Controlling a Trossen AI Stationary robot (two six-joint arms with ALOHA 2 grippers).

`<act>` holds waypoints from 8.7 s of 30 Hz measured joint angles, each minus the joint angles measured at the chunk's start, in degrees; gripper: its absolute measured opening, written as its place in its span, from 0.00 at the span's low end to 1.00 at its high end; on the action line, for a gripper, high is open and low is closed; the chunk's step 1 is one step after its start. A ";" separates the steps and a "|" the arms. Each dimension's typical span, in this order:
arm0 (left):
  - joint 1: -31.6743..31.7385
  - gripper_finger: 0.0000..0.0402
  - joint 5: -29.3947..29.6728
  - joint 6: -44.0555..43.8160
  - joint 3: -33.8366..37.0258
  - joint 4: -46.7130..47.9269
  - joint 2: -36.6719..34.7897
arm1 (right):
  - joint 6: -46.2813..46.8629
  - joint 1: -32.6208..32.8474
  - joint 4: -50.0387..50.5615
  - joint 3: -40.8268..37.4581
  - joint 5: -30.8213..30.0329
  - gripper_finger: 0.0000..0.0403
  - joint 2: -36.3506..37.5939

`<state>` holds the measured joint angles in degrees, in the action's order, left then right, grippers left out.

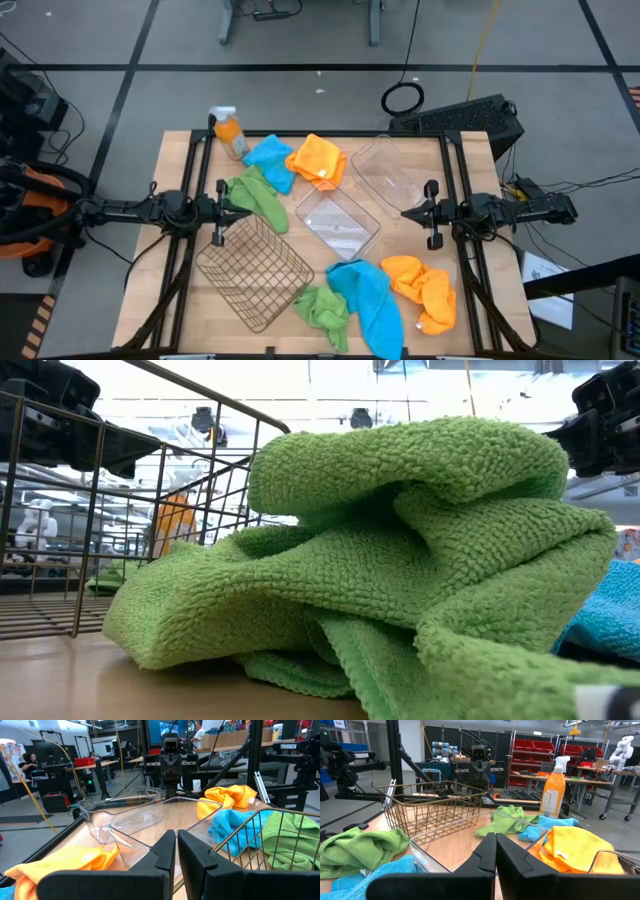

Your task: Sort microfiber towel by color & place in baskets

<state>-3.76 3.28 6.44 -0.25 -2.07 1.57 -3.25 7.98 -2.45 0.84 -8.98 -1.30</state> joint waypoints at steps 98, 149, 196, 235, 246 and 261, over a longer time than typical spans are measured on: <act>0.00 0.07 0.21 -0.13 -0.01 0.55 0.53 | 0.97 0.03 29.65 69.78 0.32 0.00 -57.71; -4.65 0.07 -3.22 -4.61 -53.77 19.36 51.61 | 14.25 0.27 9.14 45.09 0.40 0.00 -65.73; -21.78 0.07 4.77 -7.67 -53.64 -4.38 75.61 | 50.93 33.39 27.38 58.16 -3.24 0.19 -91.15; -21.89 0.07 5.17 -7.58 -53.64 -4.83 78.33 | 45.35 34.02 42.94 69.94 -7.32 0.52 -111.03; -21.89 0.07 5.19 -7.54 -53.64 -5.13 78.33 | 40.88 33.93 40.31 69.78 -6.14 0.04 -110.56; -22.16 0.07 6.24 -7.58 -53.72 -9.12 78.89 | 44.86 33.78 43.15 69.64 -8.79 0.01 -98.49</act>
<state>-25.92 9.52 -1.14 -53.98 -11.18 80.46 41.61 41.76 40.71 70.48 -17.77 -99.79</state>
